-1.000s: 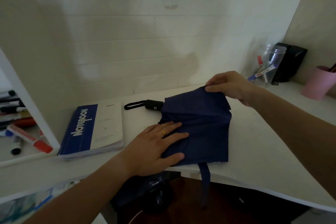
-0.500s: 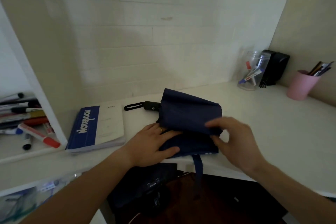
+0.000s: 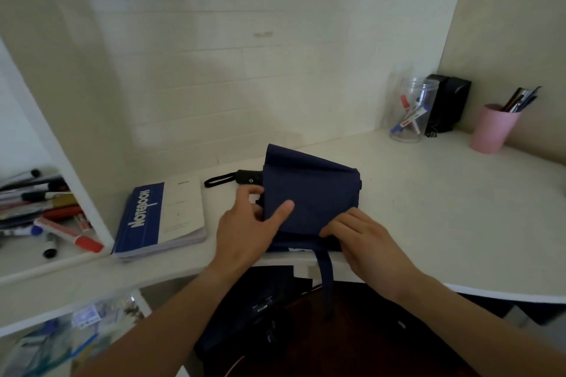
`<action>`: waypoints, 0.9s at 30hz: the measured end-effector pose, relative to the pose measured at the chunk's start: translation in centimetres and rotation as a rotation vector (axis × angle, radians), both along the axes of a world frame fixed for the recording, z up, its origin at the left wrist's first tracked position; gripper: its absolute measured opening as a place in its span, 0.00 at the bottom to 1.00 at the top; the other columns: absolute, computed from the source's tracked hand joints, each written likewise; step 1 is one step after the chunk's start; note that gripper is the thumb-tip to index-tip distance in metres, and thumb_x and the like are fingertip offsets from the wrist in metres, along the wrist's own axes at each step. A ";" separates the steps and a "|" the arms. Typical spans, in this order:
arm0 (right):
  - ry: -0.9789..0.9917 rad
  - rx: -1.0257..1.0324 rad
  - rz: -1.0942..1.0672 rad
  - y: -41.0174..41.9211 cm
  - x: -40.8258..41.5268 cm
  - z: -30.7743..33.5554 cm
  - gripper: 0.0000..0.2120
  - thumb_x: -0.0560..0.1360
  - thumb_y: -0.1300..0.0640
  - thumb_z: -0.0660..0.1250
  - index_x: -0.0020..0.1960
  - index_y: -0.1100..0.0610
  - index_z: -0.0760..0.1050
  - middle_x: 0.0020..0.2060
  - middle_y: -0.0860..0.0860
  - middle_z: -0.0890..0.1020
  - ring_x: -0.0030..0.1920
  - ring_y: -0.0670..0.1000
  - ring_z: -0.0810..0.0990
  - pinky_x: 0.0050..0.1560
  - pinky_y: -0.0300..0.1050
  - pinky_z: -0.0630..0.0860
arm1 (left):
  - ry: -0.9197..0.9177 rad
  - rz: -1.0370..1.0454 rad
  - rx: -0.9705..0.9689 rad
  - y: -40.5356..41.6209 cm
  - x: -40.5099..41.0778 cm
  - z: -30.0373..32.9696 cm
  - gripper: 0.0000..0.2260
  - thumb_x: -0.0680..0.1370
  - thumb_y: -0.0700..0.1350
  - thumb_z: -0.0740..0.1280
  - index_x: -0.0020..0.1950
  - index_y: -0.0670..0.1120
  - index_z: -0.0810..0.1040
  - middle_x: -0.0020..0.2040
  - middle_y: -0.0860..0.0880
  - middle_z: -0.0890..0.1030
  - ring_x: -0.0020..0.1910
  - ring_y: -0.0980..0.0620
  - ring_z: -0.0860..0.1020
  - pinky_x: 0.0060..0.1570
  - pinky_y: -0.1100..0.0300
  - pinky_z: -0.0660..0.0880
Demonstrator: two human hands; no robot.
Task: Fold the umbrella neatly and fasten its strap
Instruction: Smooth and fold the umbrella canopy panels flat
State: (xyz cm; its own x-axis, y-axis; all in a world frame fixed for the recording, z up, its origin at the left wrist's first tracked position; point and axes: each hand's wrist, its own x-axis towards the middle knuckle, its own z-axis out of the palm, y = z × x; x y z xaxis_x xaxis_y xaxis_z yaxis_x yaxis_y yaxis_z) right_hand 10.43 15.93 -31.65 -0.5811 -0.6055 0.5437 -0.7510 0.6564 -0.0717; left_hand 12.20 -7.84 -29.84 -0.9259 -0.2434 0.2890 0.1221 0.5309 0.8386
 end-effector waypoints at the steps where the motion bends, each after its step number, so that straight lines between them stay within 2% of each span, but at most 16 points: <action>1: 0.005 -0.001 0.000 0.0 0.1 0.1 0.22 0.68 0.73 0.72 0.54 0.52 0.80 0.49 0.45 0.81 0.48 0.48 0.76 0.47 0.39 0.76 | 0.020 -0.009 -0.043 0.3 -0.2 -0.2 0.22 0.73 0.64 0.72 0.62 0.62 0.67 0.45 0.57 0.85 0.43 0.55 0.85 0.47 0.49 0.83; 3: 0.042 -0.011 -0.024 0.0 0.2 0.5 0.20 0.69 0.70 0.73 0.56 0.53 0.80 0.52 0.47 0.82 0.50 0.50 0.78 0.48 0.42 0.77 | 0.028 -0.061 -0.096 0.3 -0.5 -0.7 0.19 0.77 0.53 0.72 0.63 0.65 0.68 0.51 0.55 0.85 0.48 0.54 0.85 0.49 0.48 0.83; 6: 0.066 -0.038 -0.146 0.6 0.0 1.3 0.22 0.67 0.63 0.75 0.60 0.54 0.80 0.55 0.49 0.81 0.54 0.53 0.79 0.52 0.47 0.79 | -0.030 -0.117 -0.097 -0.2 -0.4 -1.3 0.18 0.76 0.51 0.71 0.64 0.65 0.74 0.61 0.55 0.83 0.57 0.55 0.82 0.57 0.49 0.81; 8: 0.085 -0.013 -0.182 1.1 -0.5 1.3 0.21 0.66 0.62 0.77 0.58 0.54 0.81 0.51 0.48 0.83 0.49 0.53 0.80 0.47 0.46 0.79 | -0.037 -0.138 -0.065 -0.6 -0.2 -1.6 0.18 0.76 0.51 0.72 0.65 0.61 0.76 0.60 0.55 0.84 0.57 0.56 0.82 0.58 0.50 0.81; 11: 0.163 0.040 -0.120 1.7 -0.8 0.7 0.14 0.66 0.64 0.77 0.49 0.53 0.84 0.44 0.48 0.84 0.43 0.53 0.80 0.41 0.45 0.77 | -0.071 -0.158 -0.072 -1.0 -0.3 -1.5 0.19 0.78 0.46 0.72 0.68 0.55 0.76 0.62 0.52 0.83 0.58 0.57 0.82 0.61 0.53 0.80; 14: 0.185 0.066 -0.048 2.0 -0.7 0.7 0.12 0.66 0.66 0.77 0.47 0.53 0.84 0.43 0.48 0.84 0.42 0.53 0.81 0.38 0.45 0.77 | -0.130 -0.156 -0.201 -1.3 0.0 -0.9 0.23 0.78 0.47 0.72 0.73 0.53 0.73 0.64 0.51 0.81 0.60 0.55 0.81 0.63 0.56 0.78; 17: 0.171 0.109 0.015 2.2 -0.7 1.1 0.13 0.66 0.66 0.77 0.47 0.53 0.85 0.43 0.48 0.84 0.43 0.53 0.81 0.39 0.46 0.79 | -0.168 -0.160 -0.416 -1.5 0.1 -0.4 0.27 0.77 0.51 0.72 0.76 0.51 0.70 0.57 0.50 0.80 0.59 0.51 0.77 0.58 0.60 0.74; 19: 0.159 0.170 0.054 2.1 -0.8 1.2 0.12 0.68 0.64 0.77 0.49 0.52 0.85 0.44 0.47 0.83 0.45 0.52 0.80 0.41 0.44 0.78 | -0.173 -0.168 -0.563 -1.7 -0.1 0.1 0.28 0.77 0.53 0.72 0.75 0.49 0.70 0.55 0.50 0.74 0.59 0.51 0.72 0.55 0.63 0.68; 22: 0.165 0.232 0.077 2.1 -1.1 1.3 0.12 0.69 0.63 0.76 0.50 0.51 0.85 0.45 0.47 0.82 0.46 0.51 0.79 0.43 0.42 0.76 | -0.032 -0.148 -0.718 -1.4 -0.7 1.4 0.30 0.72 0.54 0.71 0.73 0.52 0.72 0.62 0.50 0.67 0.66 0.50 0.66 0.59 0.62 0.68; 24: 0.160 0.242 0.082 2.1 -1.2 1.4 0.11 0.69 0.63 0.76 0.50 0.51 0.85 0.45 0.47 0.82 0.46 0.51 0.79 0.43 0.43 0.77 | 0.126 -0.237 -0.773 -0.5 -1.4 2.0 0.26 0.77 0.56 0.66 0.75 0.55 0.71 0.74 0.51 0.66 0.75 0.51 0.62 0.71 0.57 0.67; 25: 0.153 0.249 0.082 2.0 -1.2 1.5 0.11 0.70 0.62 0.75 0.50 0.51 0.85 0.45 0.46 0.82 0.46 0.51 0.79 0.43 0.43 0.77 | 0.149 -0.313 -0.822 -0.2 -1.7 1.9 0.24 0.82 0.57 0.61 0.77 0.57 0.67 0.80 0.52 0.61 0.80 0.52 0.57 0.77 0.55 0.60; 27: 0.114 0.278 0.078 1.8 -1.1 1.9 0.11 0.69 0.63 0.75 0.49 0.51 0.85 0.44 0.46 0.82 0.44 0.50 0.78 0.42 0.44 0.77 | 0.080 -0.427 -0.967 0.0 -2.0 0.7 0.24 0.85 0.59 0.49 0.82 0.61 0.54 0.84 0.54 0.48 0.82 0.54 0.48 0.80 0.54 0.50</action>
